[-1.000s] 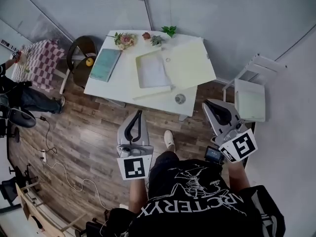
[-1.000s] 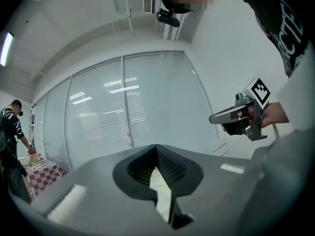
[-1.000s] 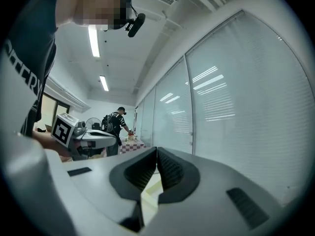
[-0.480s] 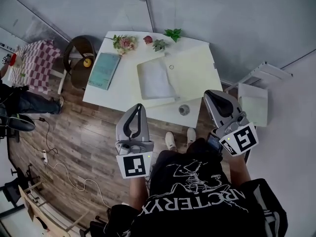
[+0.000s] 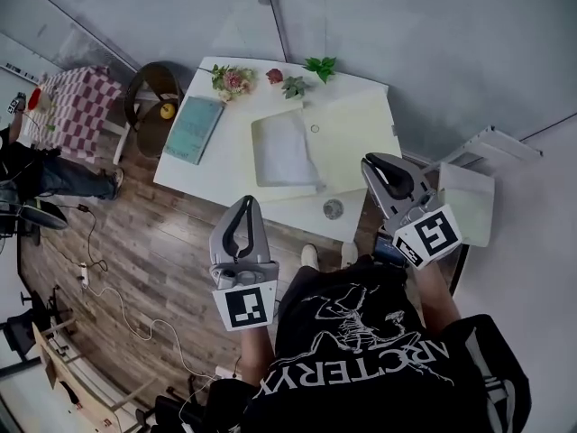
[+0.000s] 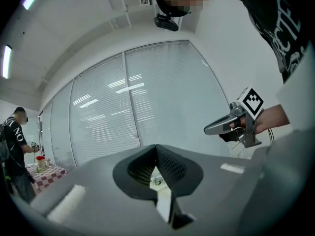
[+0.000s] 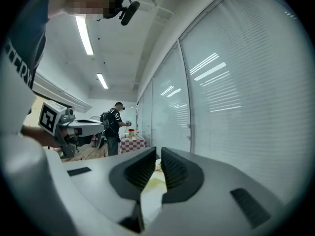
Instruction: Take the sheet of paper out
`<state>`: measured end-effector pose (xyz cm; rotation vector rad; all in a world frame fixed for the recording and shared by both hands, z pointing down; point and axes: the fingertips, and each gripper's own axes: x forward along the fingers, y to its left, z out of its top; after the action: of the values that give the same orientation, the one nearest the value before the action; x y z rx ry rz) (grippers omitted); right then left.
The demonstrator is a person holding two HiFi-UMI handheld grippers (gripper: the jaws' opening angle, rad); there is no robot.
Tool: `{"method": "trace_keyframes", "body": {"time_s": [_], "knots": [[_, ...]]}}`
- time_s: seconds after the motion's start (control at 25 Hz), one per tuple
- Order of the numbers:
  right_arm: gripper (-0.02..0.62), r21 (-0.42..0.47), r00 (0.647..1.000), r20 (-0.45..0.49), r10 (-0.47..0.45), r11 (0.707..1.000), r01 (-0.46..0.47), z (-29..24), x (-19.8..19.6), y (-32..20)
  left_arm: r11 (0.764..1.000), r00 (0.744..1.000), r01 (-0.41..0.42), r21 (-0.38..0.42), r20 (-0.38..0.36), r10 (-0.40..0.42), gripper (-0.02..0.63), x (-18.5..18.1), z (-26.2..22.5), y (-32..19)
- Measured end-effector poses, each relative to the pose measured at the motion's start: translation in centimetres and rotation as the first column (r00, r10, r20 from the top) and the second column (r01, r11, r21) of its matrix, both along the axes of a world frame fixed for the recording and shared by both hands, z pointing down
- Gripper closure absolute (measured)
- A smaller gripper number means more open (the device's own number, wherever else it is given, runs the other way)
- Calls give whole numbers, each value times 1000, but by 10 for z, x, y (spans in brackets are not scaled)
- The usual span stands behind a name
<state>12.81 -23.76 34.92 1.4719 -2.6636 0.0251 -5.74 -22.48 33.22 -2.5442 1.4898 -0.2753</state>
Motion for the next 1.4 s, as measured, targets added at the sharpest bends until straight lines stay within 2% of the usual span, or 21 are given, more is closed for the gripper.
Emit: {"method": "trace_keyframes", "body": {"time_s": [0.12,0.16,0.24,0.36,0.44,0.52,0.6,0.68,0.76,0.8,0.84,0.96,1.04,1.28,1.4], "knots": [[578,-18,999,-42,14,1000,-15,18,0,-14,1000,1000,6,-4,2,-6,595,0,1,0],[547,-32,998,-69,17,999,-19,28,-1,-21,1000,1000,10,-8,-2,-10,594,-2,1,1],[402,-100,998,-63,-2,995,-5,54,-8,-39,999,1000,24,-27,-12,-24,594,-8,2,5],[230,-265,991,126,-37,962,69,104,-26,-72,997,998,62,-47,-4,-62,594,-22,5,13],[195,-382,955,297,-28,913,145,141,-33,-90,995,996,89,-43,4,-89,594,-29,4,19],[157,-491,899,437,41,848,200,179,-33,-105,992,993,118,-41,15,-118,594,-37,3,25],[92,-577,824,547,147,779,244,217,-29,-118,988,989,148,-43,28,-147,594,-46,4,29],[43,-626,711,654,257,712,318,247,-27,-131,985,985,167,-30,37,-166,594,-54,2,32],[38,-645,590,727,351,644,411,270,-29,-142,982,982,185,-19,48,-184,594,-60,0,34],[40,-646,547,747,378,611,458,279,-32,-146,980,979,198,-24,57,-196,594,-63,1,36],[40,-645,526,756,389,580,497,287,-36,-149,978,976,209,-28,66,-207,594,-65,3,38],[40,-659,529,752,394,488,573,311,-48,-154,970,968,239,-48,85,-235,594,-69,4,42],[41,-667,537,745,396,448,595,324,-53,-158,967,964,253,-40,91,-248,594,-70,3,46],[41,-671,538,740,403,393,628,353,-70,-175,946,945,314,-81,125,-303,594,-81,16,63],[41,-665,518,743,423,378,644,365,-73,-182,937,933,343,-70,136,-332,594,-87,17,69]]}}
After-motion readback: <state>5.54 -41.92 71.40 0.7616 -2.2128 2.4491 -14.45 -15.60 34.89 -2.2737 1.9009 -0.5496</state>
